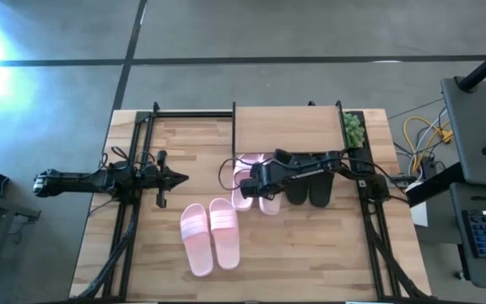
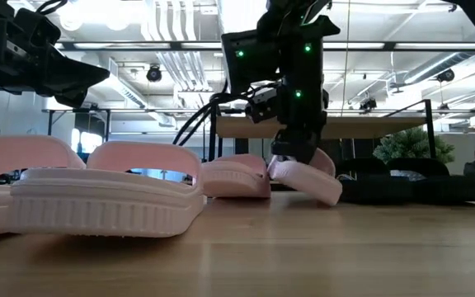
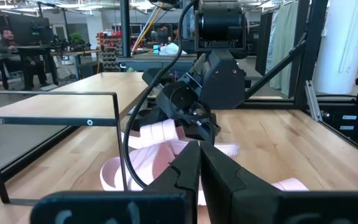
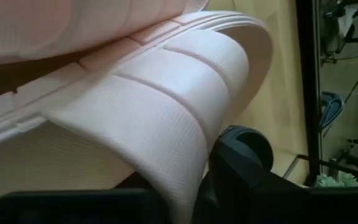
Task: Pick and place slides into the shelf
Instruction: Put the pink slipper under the shelf
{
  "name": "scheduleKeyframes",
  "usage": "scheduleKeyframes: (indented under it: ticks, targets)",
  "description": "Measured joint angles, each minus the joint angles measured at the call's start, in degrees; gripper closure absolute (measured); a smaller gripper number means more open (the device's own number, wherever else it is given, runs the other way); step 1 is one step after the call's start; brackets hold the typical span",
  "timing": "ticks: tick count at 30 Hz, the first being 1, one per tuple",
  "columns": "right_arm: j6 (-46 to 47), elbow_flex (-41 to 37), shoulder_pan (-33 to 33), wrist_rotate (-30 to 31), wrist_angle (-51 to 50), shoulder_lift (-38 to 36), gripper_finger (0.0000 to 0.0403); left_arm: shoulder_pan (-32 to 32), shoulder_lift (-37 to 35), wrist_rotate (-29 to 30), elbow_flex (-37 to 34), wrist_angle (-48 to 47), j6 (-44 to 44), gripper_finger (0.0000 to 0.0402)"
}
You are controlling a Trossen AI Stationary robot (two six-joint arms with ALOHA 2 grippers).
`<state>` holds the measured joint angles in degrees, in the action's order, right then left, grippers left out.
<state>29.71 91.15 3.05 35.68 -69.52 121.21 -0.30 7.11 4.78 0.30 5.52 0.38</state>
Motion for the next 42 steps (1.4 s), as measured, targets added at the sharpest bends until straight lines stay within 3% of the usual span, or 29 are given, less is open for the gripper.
scheduleKeyframes:
  ticks: [5, 10, 17, 24, 33, 39, 42]
  targets:
    - [0.0, 1.0, 0.5, -0.1, -0.5, 0.0, 0.0259, 0.0, 0.0, 0.0, 0.0, 0.0, 0.0, 0.0402]
    - [-0.2, 3.6, 1.4, 0.3, -0.8, 0.0, 0.0236, 0.0, 0.0, 0.0, 0.0, 0.0, 0.0, 0.0402]
    - [3.5, 11.1, 3.1, -0.7, -6.7, -0.1, 0.0240, 0.0, 0.0, 0.0, 0.0, 0.0, 0.0, 0.0402]
    - [3.6, 17.1, 5.9, -5.0, -7.8, -0.3, 0.0277, 0.0, 0.0, 0.0, 0.0, 0.0, 0.0, 0.0402]
    - [6.6, 12.6, 9.0, -20.9, -7.6, -0.3, 0.0287, 0.0, 0.0, 0.0, 0.0, 0.0, 0.0, 0.0402]
    - [12.1, 15.2, 14.4, -25.6, -5.1, -0.4, 0.0287, 0.0, 0.0, 0.0, 0.0, 0.0, 0.0, 0.0402]
    - [14.3, 15.9, 16.4, -29.7, 0.9, -0.4, 0.0287, 0.0, 0.0, 0.0, 0.0, 0.0, 0.0, 0.0402]
